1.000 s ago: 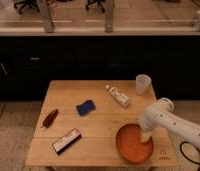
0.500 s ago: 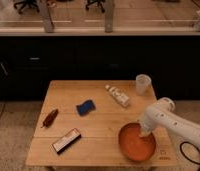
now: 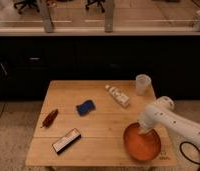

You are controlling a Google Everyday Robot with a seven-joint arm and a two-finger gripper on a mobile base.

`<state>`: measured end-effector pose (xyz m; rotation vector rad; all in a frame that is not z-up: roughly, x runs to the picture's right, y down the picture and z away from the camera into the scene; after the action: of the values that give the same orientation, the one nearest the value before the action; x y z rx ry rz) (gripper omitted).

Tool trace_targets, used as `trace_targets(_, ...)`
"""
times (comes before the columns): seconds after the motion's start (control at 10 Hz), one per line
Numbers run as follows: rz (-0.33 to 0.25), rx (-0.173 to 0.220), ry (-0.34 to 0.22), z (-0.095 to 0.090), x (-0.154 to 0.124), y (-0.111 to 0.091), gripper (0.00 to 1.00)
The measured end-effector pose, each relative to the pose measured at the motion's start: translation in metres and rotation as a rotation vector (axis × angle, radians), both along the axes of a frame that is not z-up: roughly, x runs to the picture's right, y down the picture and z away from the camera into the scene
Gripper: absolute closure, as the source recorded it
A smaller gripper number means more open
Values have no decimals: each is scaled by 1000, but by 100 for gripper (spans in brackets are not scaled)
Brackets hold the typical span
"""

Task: Pick up the ceramic bowl

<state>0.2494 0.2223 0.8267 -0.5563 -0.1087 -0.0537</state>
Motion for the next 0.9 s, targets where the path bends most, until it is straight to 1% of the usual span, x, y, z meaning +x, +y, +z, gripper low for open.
trace_targets(0.1,1,0,-1,-1,0,-1,99)
trace_targets(0.2,1,-1,0,-2,0,-1,100)
trace_targets(0.9,-1,-2,3,-4,2,-2,100)
